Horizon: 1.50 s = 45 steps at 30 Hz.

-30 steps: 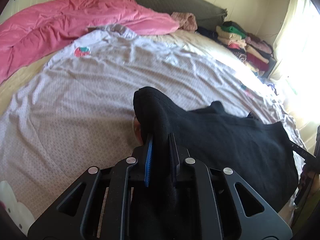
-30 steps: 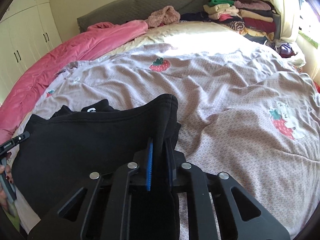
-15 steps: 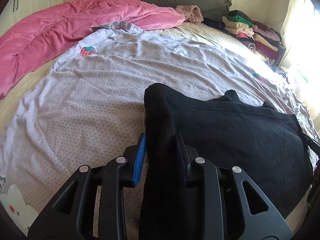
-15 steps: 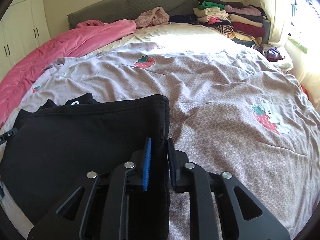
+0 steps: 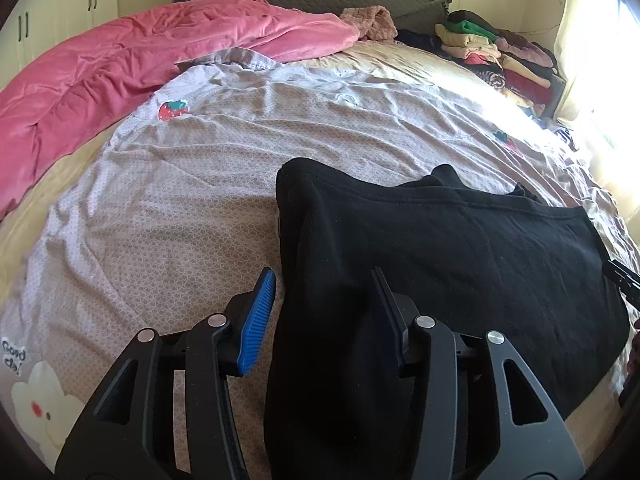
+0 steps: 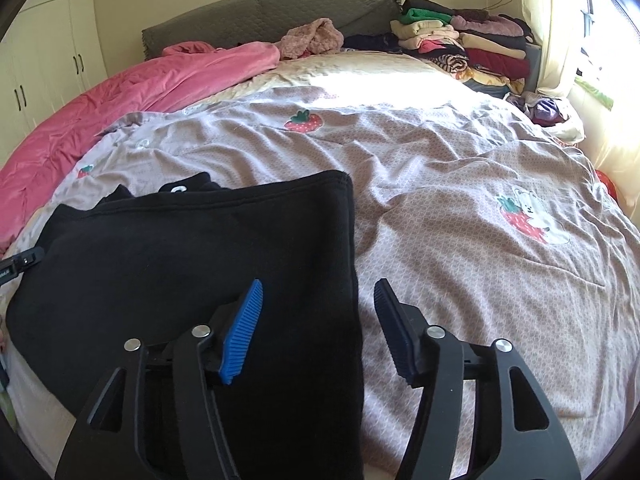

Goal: Fold small clothes
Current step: 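Pinch the folded bundle edges with both tools to square it, then open both tools and withdraw from the folded sweatshirt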

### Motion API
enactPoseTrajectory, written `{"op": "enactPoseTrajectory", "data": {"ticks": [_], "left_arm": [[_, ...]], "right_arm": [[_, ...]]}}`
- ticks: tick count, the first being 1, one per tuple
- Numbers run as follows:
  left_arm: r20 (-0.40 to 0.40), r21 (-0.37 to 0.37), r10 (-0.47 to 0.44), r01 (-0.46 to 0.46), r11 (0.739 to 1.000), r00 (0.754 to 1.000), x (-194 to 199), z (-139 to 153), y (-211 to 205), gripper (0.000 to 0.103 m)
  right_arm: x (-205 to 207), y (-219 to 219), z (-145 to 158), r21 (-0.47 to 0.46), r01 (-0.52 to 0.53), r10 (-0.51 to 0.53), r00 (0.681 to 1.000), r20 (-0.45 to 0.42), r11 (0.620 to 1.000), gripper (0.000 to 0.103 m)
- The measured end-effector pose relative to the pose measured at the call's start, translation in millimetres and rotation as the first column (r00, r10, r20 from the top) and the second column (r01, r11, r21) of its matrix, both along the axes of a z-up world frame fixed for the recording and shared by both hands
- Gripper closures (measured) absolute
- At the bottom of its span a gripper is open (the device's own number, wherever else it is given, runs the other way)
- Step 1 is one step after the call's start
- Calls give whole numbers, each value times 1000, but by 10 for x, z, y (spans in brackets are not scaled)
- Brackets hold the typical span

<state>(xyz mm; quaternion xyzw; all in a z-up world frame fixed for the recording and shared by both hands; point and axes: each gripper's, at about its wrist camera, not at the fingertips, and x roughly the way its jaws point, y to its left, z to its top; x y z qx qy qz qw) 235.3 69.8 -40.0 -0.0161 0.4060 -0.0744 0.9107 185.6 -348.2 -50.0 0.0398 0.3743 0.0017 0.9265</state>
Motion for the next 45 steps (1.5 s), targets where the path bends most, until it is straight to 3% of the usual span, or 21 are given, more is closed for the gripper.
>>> {"op": "enactPoseTrajectory", "data": {"ticks": [6, 8, 10, 15, 18, 20, 22, 27, 33, 45], "left_arm": [[-1, 2, -10, 10, 1000, 1000, -86, 42, -34, 54], [0, 9, -11, 11, 1000, 1000, -109, 62, -35, 53], [8, 4, -7, 7, 1000, 1000, -140, 95, -14, 40], [48, -18, 13, -12, 1000, 999, -255, 224, 93, 30], [67, -17, 30, -29, 999, 997, -322, 275, 154, 27], [82, -31, 39, -37, 999, 996, -371, 324, 208, 25], [98, -34, 55, -52, 998, 994, -421, 373, 252, 12], [136, -37, 78, -74, 997, 988, -541, 451, 333, 10], [125, -33, 103, -100, 994, 987, -564, 406, 413, 10], [93, -75, 178, -172, 982, 980, -499, 304, 720, 10]], "right_arm": [[-117, 101, 48, 11, -9, 9, 1000, 17, 1000, 35], [-164, 141, 86, 19, -13, 13, 1000, 26, 1000, 25], [-218, 184, 127, 28, -27, 25, 999, 40, 999, 25], [-328, 391, 226, 42, -84, 81, 995, 60, 996, 24], [-380, 567, 292, 37, -121, 118, 990, 77, 992, 12], [-410, 679, 336, 27, -145, 142, 986, 92, 989, 11], [-433, 794, 379, 21, -174, 171, 980, 100, 985, 11], [-468, 1035, 442, 14, -229, 226, 967, 114, 973, 9], [-488, 1385, 476, 15, -313, 310, 944, 115, 950, 9], [-525, 2207, 422, -33, -491, 491, 866, 93, 871, 8]]}}
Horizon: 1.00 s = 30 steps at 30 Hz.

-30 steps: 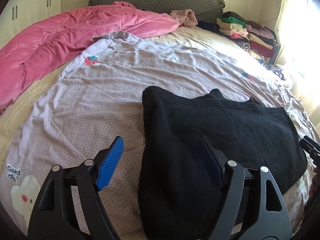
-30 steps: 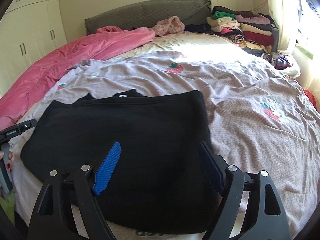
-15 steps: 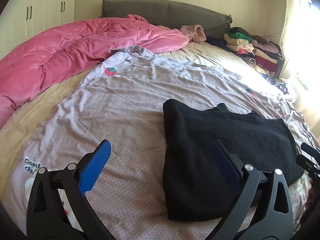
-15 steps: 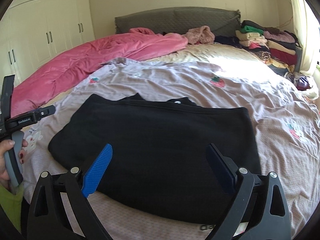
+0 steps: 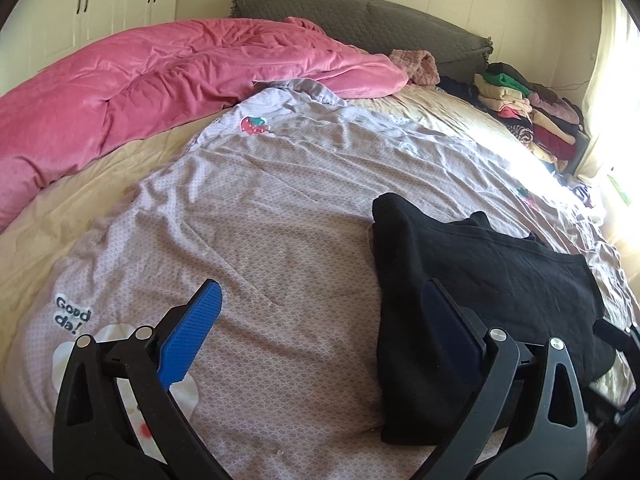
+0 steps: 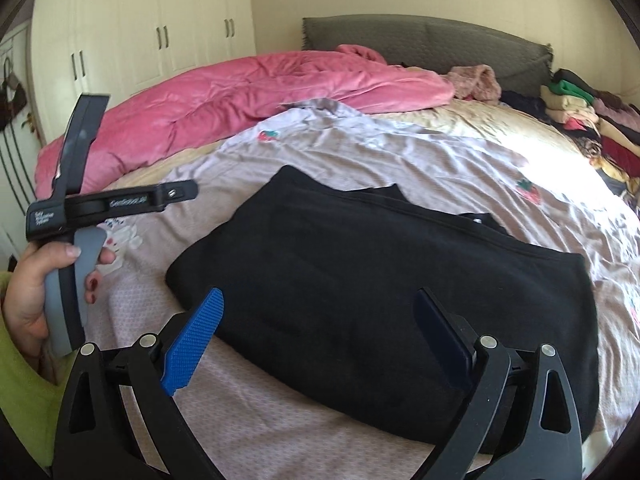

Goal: Fold small clothes
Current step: 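Open both tools and withdraw from the folded sweatshirt, then grasp the side of the black bundle with the left tool and lift it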

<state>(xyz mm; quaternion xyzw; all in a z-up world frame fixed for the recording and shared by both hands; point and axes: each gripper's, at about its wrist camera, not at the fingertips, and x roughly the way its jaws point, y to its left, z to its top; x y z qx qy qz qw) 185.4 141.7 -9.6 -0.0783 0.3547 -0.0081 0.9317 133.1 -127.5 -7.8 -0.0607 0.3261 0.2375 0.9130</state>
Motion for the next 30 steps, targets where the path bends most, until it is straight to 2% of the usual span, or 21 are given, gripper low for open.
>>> {"op": "enactPoseTrajectory", "data": {"ticks": [8, 16, 25, 30], "left_arm": [[-14, -19, 15, -15, 1000, 1000, 31, -43, 80, 10], [-36, -20, 17, -18, 1000, 999, 111, -96, 97, 10], [-62, -3, 4, -4, 1000, 998, 219, -152, 31, 10], [-88, -32, -27, 24, 999, 996, 314, -199, -36, 10]], "right_arm": [[-6, 430, -206, -89, -81, 79, 997, -23, 993, 8], [50, 687, -448, -173, -108, 102, 994, -46, 979, 8], [77, 911, -644, -330, -104, 117, 993, 19, 938, 6], [150, 983, -713, -384, -95, 125, 991, 54, 918, 6]]}}
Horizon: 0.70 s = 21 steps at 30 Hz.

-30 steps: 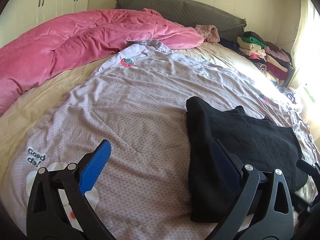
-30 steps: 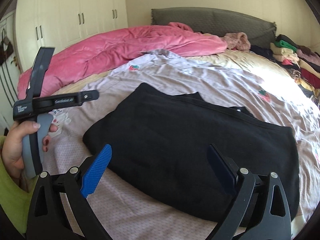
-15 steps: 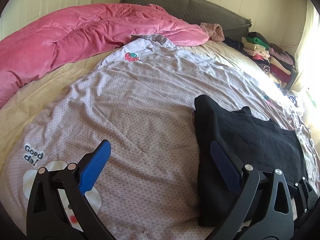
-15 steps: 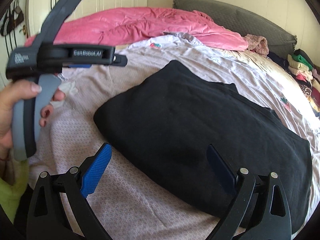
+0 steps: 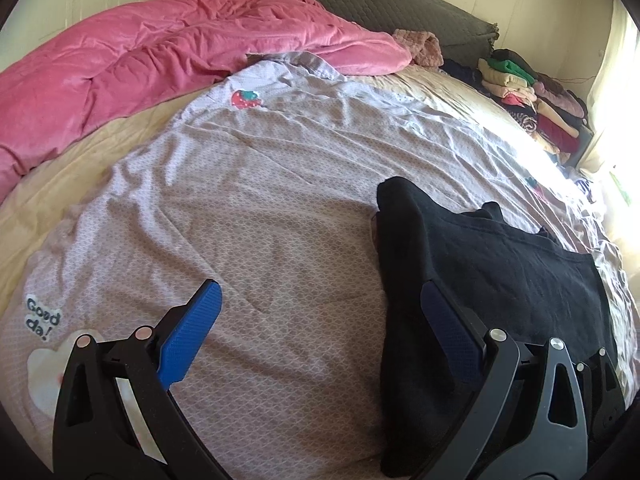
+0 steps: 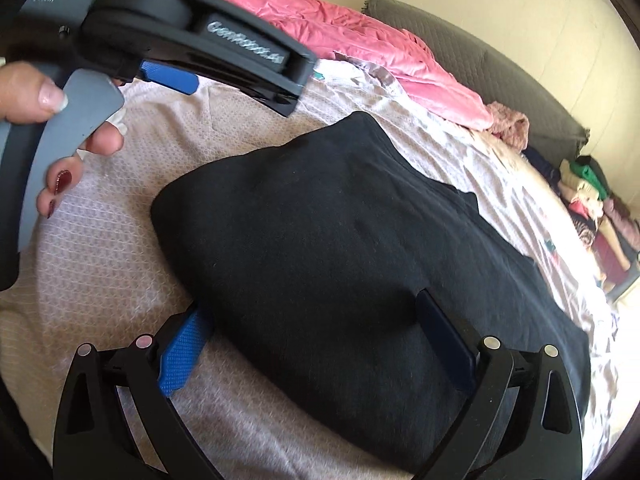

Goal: Fold small clothes
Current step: 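Grasp the side of the black bundle with the left tool and lift it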

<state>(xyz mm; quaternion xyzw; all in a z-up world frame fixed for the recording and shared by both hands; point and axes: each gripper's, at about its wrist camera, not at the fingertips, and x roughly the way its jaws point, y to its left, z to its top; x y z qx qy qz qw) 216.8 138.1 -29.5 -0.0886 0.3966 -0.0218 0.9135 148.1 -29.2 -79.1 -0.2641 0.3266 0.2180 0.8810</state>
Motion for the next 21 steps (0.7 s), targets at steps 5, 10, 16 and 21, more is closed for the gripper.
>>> {"op": "enactPoseTrajectory", "data": {"ticks": [5, 10, 16, 21], "left_arm": [[-35, -20, -24, 23, 1000, 999, 99, -78, -74, 10], [-92, -197, -55, 36, 980, 994, 248, -200, -45, 10], [-133, -328, -116, 67, 942, 984, 372, -262, -164, 10], [-161, -402, -168, 91, 911, 973, 426, -260, -357, 11]], "right_arm": [[87, 78, -40, -39, 0, 1, 999, 42, 999, 6], [125, 88, -27, -35, -16, 18, 997, 73, 999, 22], [121, -78, 102, 54, -35, 31, 997, 78, 998, 77], [94, -331, 277, 191, -38, 24, 997, 76, 981, 84]]}}
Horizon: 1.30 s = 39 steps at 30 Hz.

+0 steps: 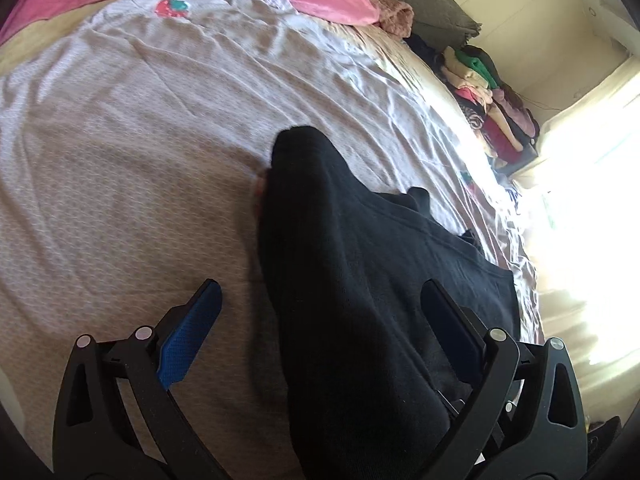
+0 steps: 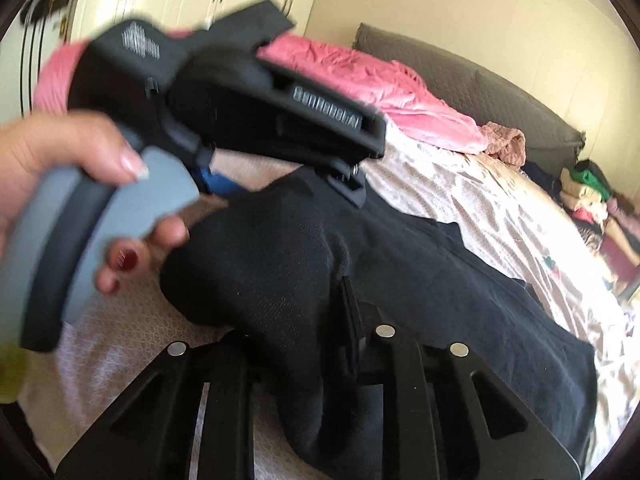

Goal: Fold small clothes
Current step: 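Grasp the side of the black bundle with the left tool and lift it, then fold the lifted side over onto the bundle with the left tool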

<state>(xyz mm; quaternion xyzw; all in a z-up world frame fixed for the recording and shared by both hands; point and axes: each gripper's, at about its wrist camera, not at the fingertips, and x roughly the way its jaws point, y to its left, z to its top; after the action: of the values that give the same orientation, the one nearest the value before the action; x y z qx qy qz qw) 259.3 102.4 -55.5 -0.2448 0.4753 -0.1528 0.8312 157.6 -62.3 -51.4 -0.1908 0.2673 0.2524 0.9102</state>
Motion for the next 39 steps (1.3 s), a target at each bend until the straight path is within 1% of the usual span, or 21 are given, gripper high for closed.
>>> {"op": "enactPoseTrajectory", "data": {"ticks": [2, 3, 4, 5, 6, 7, 8, 9, 12, 13, 16, 19, 21, 24, 28, 31, 35, 39], "left_arm": [[-16, -50, -14, 13, 999, 1000, 12, 13, -73, 11], [-19, -77, -16, 15, 997, 1000, 12, 29, -107, 18], [-18, -106, -23, 21, 994, 1000, 8, 63, -157, 31], [-14, -121, -25, 23, 992, 1000, -2, 92, -193, 41], [-9, -125, -30, 29, 992, 1000, -5, 136, -248, 57], [5, -103, -35, 35, 994, 999, -20, 205, -324, 63], [23, -81, -45, 46, 996, 999, -34, 273, -392, 66], [42, -57, -55, 58, 997, 998, -58, 364, -479, 72], [75, -26, -75, 77, 997, 994, -98, 548, -651, 73], [91, -8, -83, 84, 996, 992, -127, 641, -747, 73], [122, 29, -110, 107, 994, 986, -166, 802, -966, 73], [149, 75, -149, 139, 987, 978, -219, 940, -1268, 73], [152, 97, -165, 152, 984, 974, -233, 961, -1425, 72], [135, 118, -192, 176, 977, 972, -221, 920, -1719, 72], [116, 151, -220, 202, 968, 969, -241, 794, -1946, 72], [100, 176, -236, 216, 960, 967, -242, 698, -2096, 72], [85, 188, -245, 226, 956, 966, -234, 610, -2244, 72], [77, 192, -250, 231, 954, 965, -241, 568, -2356, 72]], "right_arm": [[-14, -123, 79, 63, -2, 2, 1000, -4, 998, 85], [-23, -175, 115, 81, 2, -2, 1000, -1, 997, 85], [-30, -239, 156, 105, 4, -4, 1000, -1, 994, 85], [-42, -289, 191, 129, 5, -5, 1000, -4, 992, 85], [-45, -351, 224, 158, 8, -7, 1000, -9, 987, 85], [-52, -423, 262, 181, 16, -14, 1000, -13, 983, 85], [-56, -465, 288, 194, 21, -20, 1000, -9, 981, 85], [-75, -519, 318, 208, 27, -28, 1000, -1, 978, 85], [-127, -707, 402, 271, 51, -54, 999, 6, 961, 86], [-143, -797, 430, 299, 63, -66, 998, 1, 952, 86], [-204, -1003, 474, 360, 95, -100, 995, -7, 928, 87], [-254, -1266, 508, 416, 121, -126, 992, -16, 901, 87], [-276, -1415, 512, 445, 140, -142, 989, -30, 885, 87], [-322, -1654, 491, 486, 183, -170, 983, -71, 855, 87], [-341, -1956, 363, 530, 245, -199, 969, -144, 812, 87], [-351, -2082, 269, 529, 278, -218, 960, -173, 802, 88], [-358, -2186, 174, 537, 303, -232, 952, -198, 787, 89], [-409, -2240, 118, 534, 318, -242, 948, -209, 783, 89]]}}
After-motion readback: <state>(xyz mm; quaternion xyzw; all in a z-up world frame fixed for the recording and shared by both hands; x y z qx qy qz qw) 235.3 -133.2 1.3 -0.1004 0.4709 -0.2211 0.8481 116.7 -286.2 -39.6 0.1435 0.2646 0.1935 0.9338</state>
